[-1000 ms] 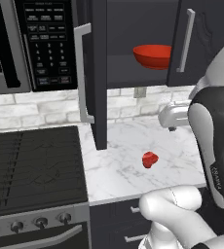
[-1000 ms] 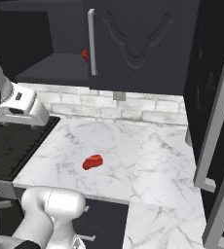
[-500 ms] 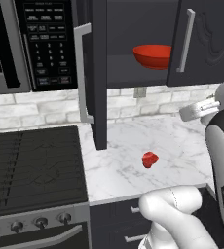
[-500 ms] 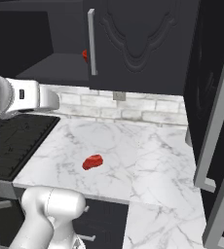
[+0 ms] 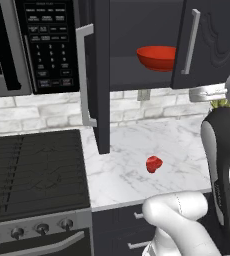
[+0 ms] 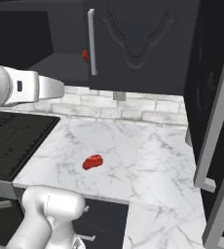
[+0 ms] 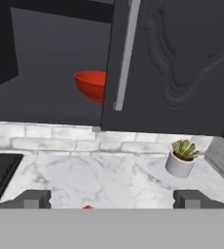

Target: Retrieve the bowl from the cabinet, then place the raw meat into the bowl to avoid contamination.

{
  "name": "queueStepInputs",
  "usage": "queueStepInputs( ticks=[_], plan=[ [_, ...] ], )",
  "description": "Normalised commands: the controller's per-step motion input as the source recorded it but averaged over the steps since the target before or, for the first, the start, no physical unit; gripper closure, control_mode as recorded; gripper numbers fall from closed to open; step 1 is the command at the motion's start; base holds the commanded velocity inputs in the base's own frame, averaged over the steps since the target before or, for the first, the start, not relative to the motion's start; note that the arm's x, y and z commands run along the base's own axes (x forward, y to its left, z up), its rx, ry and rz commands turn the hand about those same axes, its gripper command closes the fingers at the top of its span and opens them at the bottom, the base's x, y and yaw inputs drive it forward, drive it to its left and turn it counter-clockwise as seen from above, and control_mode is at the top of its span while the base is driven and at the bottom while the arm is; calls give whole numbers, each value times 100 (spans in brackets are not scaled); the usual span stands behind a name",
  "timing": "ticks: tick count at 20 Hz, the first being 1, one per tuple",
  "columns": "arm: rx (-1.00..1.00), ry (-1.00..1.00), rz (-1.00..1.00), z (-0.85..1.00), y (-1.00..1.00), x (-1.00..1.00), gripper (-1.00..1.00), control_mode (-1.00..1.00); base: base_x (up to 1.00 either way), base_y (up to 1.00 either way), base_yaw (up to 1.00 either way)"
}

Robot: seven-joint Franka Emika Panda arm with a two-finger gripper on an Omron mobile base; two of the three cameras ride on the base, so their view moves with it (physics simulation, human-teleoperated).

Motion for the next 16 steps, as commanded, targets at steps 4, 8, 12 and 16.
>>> queueStepInputs(
  ticks=[4,8,12,16],
  plan=[
    [10,3,-14,28,-16,11,-100,-100,0,0,0],
    [2,16,-2,24,-13,36,-100,-100,0,0,0],
    [0,10,13,5,0,46,-100,-100,0,0,0],
    [0,7,15,1,-3,32,-100,-100,0,0,0]
  ],
)
